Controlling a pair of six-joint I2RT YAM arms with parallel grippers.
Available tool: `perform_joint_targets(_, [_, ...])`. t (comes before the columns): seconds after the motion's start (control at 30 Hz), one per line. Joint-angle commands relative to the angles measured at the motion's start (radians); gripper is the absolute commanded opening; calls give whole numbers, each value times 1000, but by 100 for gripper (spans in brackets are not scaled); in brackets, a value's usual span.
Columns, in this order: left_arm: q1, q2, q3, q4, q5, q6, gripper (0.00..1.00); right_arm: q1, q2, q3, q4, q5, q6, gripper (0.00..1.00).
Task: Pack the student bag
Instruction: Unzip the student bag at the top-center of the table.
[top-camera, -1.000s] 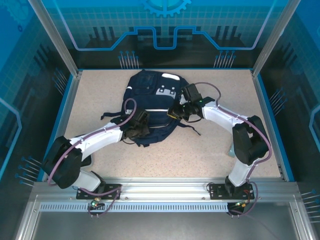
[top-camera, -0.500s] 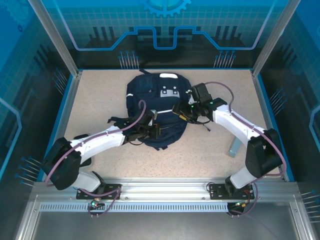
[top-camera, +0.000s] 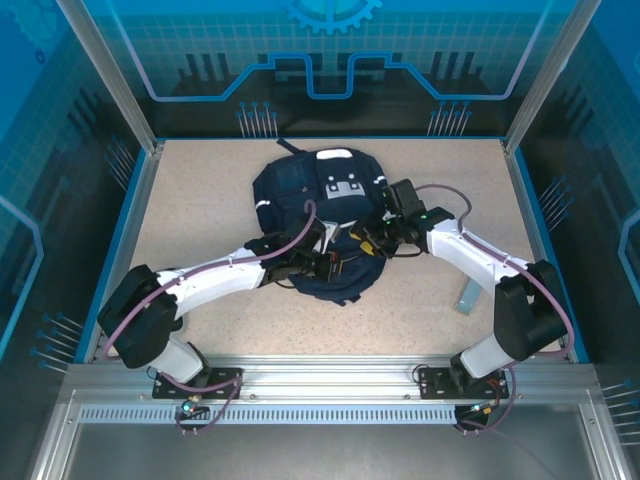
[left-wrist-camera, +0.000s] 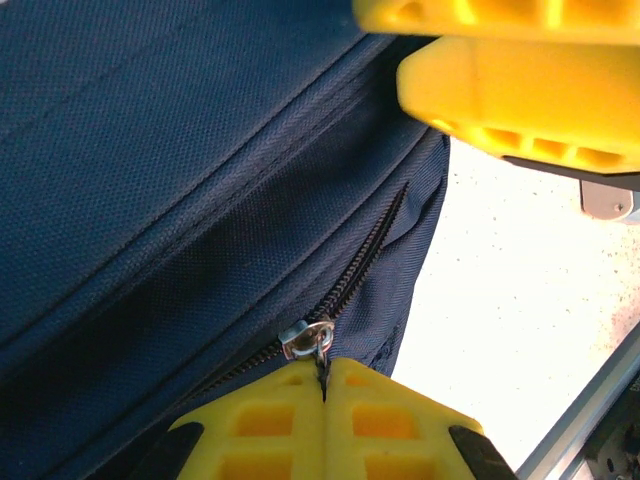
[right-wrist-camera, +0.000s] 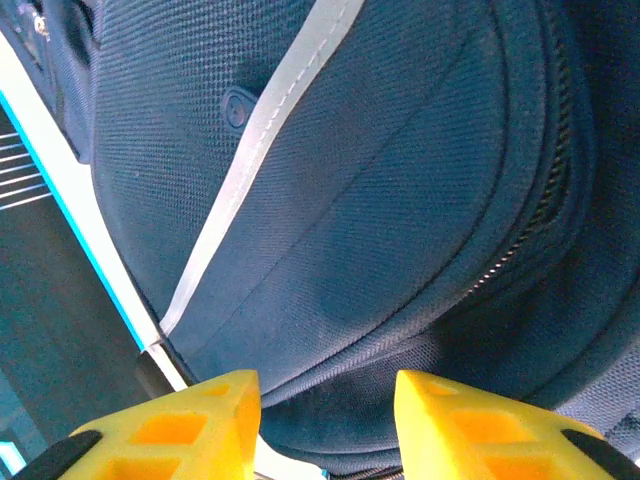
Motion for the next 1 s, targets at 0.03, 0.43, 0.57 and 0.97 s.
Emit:
perform_joint_targets(0.03, [-18, -5, 44, 45, 50, 81, 0, -15, 14, 23, -28, 32, 72, 43])
perform_joint_targets(0.43, [-19, -8, 49, -28, 11, 137, 0, -24, 121, 87, -53, 32, 98, 31])
perform_joint_targets(0.57, [-19, -4, 54, -77, -39, 142, 0, -28, 125, 102, -60, 52, 80, 16])
perform_joint_targets(0.97, [-1, -14, 27, -259, -282, 78, 0, -37, 68, 101, -102, 112, 21, 1])
